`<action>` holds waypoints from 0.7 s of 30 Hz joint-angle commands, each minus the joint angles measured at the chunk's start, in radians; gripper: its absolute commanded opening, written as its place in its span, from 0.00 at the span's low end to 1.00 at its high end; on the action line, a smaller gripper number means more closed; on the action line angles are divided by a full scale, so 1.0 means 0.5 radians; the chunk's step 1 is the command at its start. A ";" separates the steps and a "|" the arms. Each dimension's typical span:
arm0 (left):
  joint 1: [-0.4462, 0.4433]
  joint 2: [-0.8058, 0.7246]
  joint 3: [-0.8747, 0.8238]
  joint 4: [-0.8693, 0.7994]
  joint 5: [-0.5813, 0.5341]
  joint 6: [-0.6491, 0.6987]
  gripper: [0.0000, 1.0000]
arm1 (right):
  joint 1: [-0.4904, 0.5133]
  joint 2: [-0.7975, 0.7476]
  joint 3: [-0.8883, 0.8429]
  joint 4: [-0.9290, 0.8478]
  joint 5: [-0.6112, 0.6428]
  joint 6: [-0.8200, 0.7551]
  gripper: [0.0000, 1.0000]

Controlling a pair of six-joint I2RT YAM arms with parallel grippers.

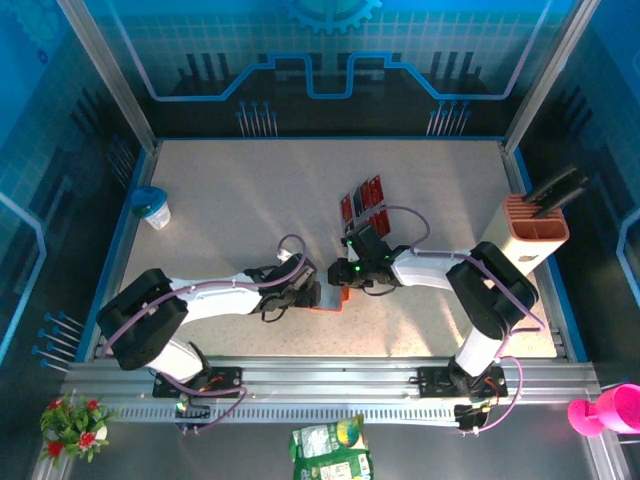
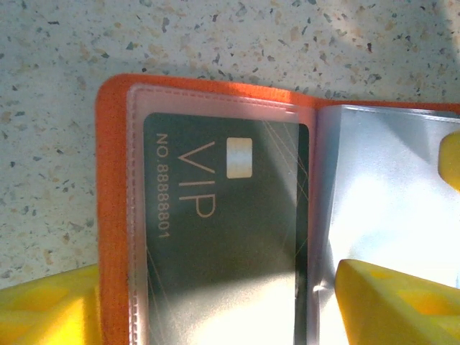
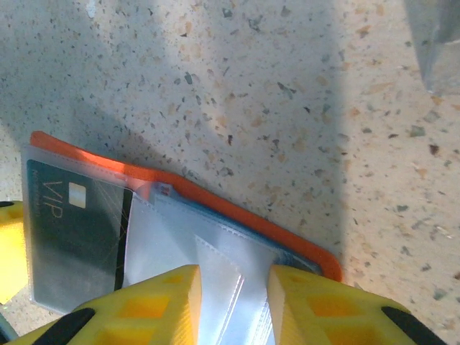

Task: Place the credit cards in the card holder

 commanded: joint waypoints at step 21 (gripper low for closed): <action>-0.004 -0.099 -0.133 0.072 0.098 0.001 0.79 | 0.012 -0.016 0.108 -0.027 -0.185 0.053 0.25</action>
